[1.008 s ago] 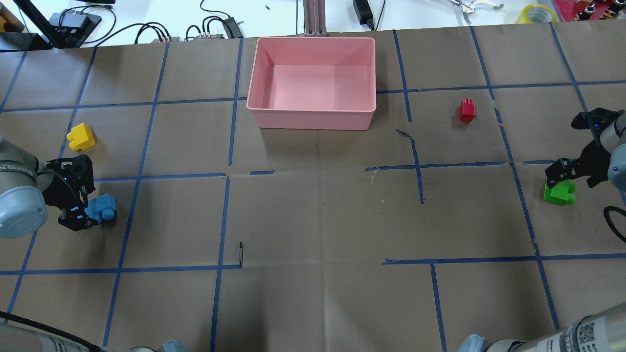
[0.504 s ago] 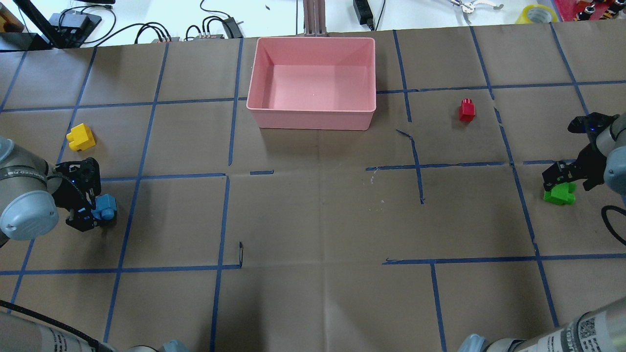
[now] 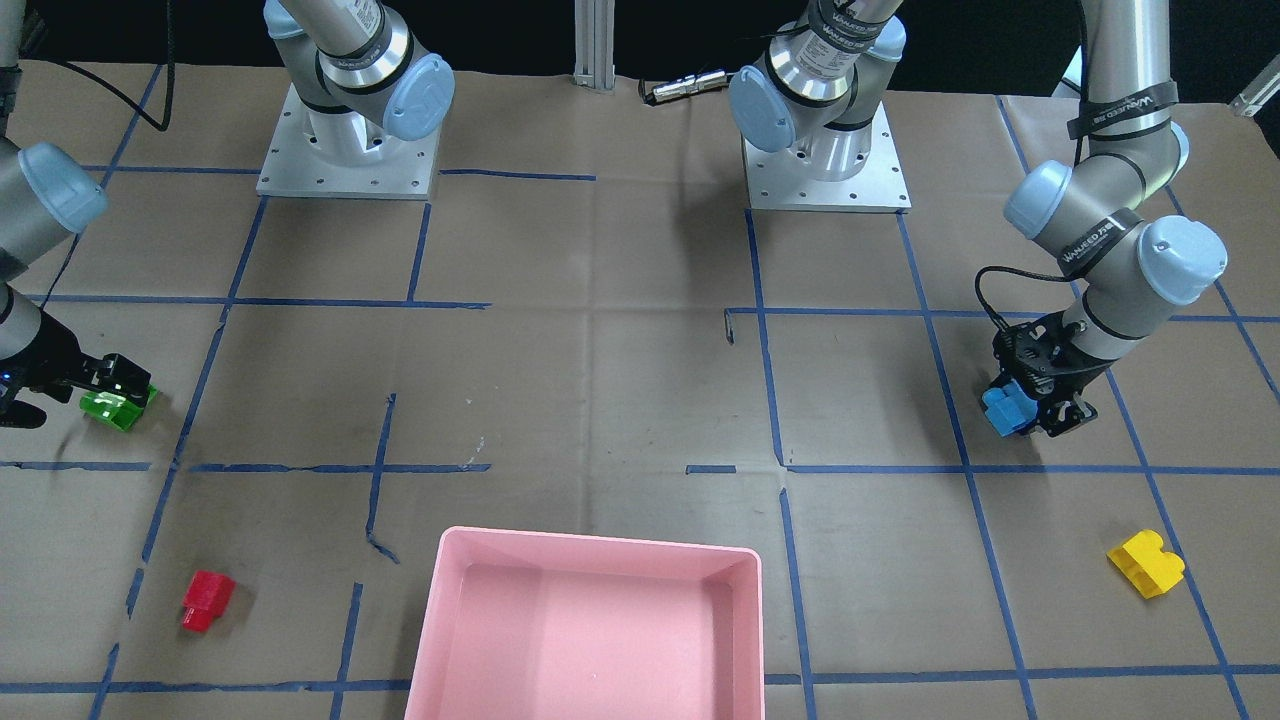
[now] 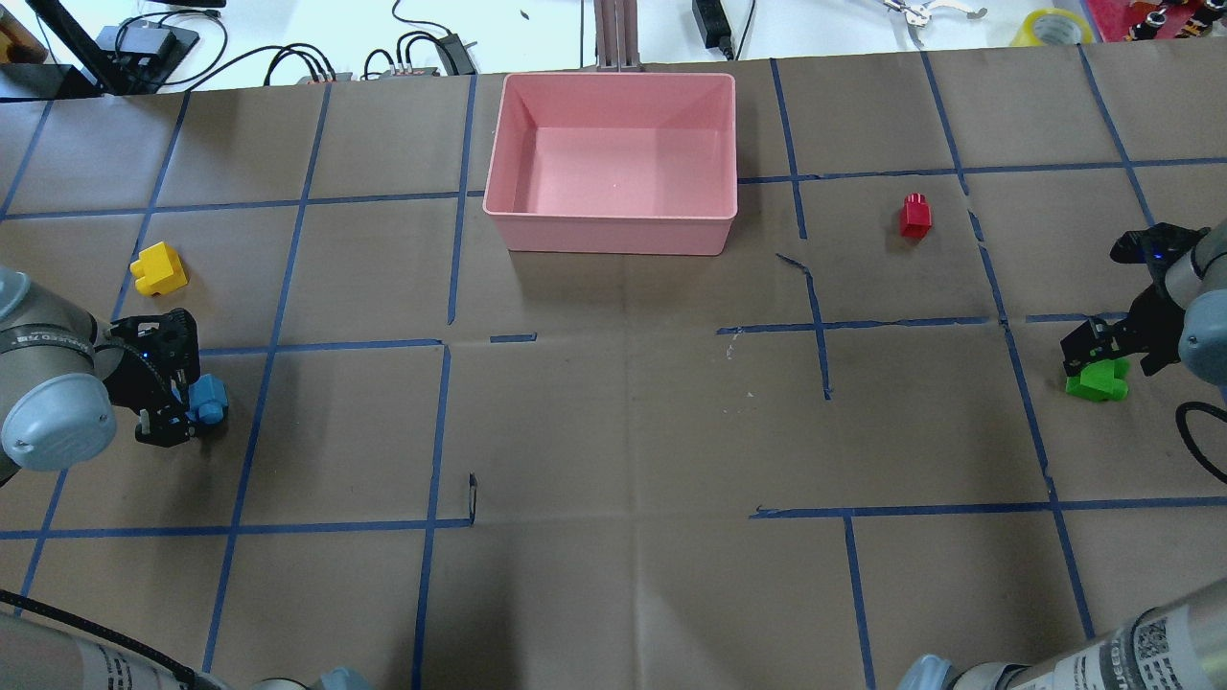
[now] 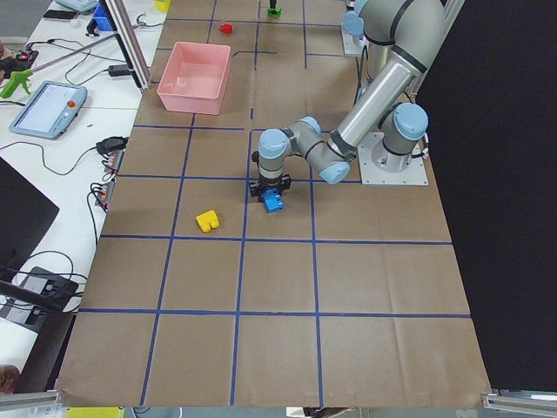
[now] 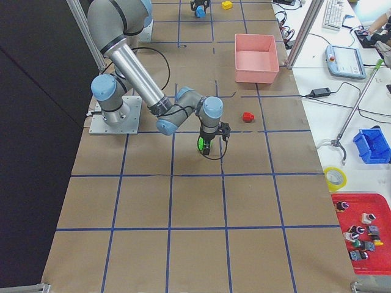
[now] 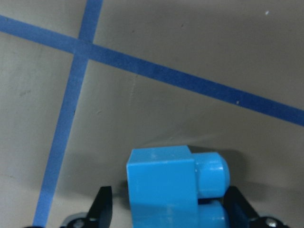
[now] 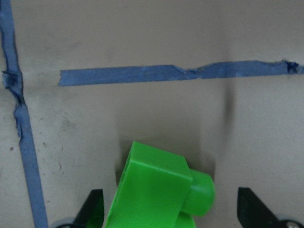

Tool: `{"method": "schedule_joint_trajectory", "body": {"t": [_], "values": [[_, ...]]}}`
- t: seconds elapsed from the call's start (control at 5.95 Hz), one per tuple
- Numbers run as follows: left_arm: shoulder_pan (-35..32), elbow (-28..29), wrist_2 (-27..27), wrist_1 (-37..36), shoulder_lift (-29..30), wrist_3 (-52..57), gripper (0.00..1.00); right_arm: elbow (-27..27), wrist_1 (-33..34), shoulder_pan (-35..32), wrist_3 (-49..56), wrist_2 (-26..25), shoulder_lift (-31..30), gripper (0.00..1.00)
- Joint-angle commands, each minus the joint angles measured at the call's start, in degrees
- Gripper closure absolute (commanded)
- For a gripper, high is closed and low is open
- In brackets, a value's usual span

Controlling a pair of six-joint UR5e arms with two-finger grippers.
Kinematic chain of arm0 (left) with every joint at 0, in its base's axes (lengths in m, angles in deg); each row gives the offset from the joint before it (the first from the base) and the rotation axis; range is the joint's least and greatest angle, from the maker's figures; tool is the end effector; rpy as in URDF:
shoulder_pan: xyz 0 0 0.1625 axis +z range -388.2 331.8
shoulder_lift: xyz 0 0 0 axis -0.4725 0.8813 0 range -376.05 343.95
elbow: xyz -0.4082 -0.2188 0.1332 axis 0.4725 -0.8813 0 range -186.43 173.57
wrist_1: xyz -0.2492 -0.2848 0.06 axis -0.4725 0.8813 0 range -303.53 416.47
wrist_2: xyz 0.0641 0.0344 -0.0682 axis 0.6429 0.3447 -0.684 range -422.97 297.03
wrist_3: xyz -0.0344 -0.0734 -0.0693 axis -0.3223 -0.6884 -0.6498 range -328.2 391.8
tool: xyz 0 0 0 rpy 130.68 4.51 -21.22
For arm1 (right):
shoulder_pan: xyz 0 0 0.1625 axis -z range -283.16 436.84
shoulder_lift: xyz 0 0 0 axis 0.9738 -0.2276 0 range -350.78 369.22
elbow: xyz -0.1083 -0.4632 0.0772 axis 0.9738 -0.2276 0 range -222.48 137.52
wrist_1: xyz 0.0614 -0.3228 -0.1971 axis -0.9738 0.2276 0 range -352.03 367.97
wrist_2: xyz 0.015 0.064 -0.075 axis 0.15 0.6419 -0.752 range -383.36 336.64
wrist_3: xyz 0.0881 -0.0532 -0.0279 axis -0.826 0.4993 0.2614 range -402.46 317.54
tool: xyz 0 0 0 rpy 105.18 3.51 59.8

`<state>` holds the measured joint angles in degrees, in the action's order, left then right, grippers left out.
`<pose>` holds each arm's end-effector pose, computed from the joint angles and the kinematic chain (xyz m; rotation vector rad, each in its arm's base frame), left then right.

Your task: Put all blocks into box

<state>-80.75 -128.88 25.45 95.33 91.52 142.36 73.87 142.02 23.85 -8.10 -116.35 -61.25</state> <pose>0.1826 -0.4623 0.2420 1.8648 2.5140 -0.0498 -0.2035 -0.4821 0.2491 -0.0707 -3.1159 -0.0881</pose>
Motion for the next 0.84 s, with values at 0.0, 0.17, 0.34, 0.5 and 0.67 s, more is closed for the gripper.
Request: {"method": "schedule_joint_trajectory", "body": {"t": [0.0,0.17,0.34,0.5,0.67], "values": [[0.0,0.1,0.1,0.0,-0.1,0.6,0.49,0.4,-0.4,-0.1,-0.1,-0.1,0.0,0.19],[0.0,0.5,0.1,0.0,0.0,0.6,0.6,0.4,-0.5,-0.1,-0.3,-0.1,-0.2,0.3],[0.0,1.0,0.5,-0.2,-0.5,0.6,0.7,0.3,-0.6,-0.1,0.2,-0.2,-0.4,0.5],[0.0,4.3,1.1,2.3,-2.3,0.4,0.81,0.3,-0.8,-0.1,0.2,-0.1,-0.5,0.67],[0.0,13.1,1.1,16.2,-5.3,-1.2,0.82,0.2,-1.0,-0.2,0.1,0.0,-0.5,0.78]]}}
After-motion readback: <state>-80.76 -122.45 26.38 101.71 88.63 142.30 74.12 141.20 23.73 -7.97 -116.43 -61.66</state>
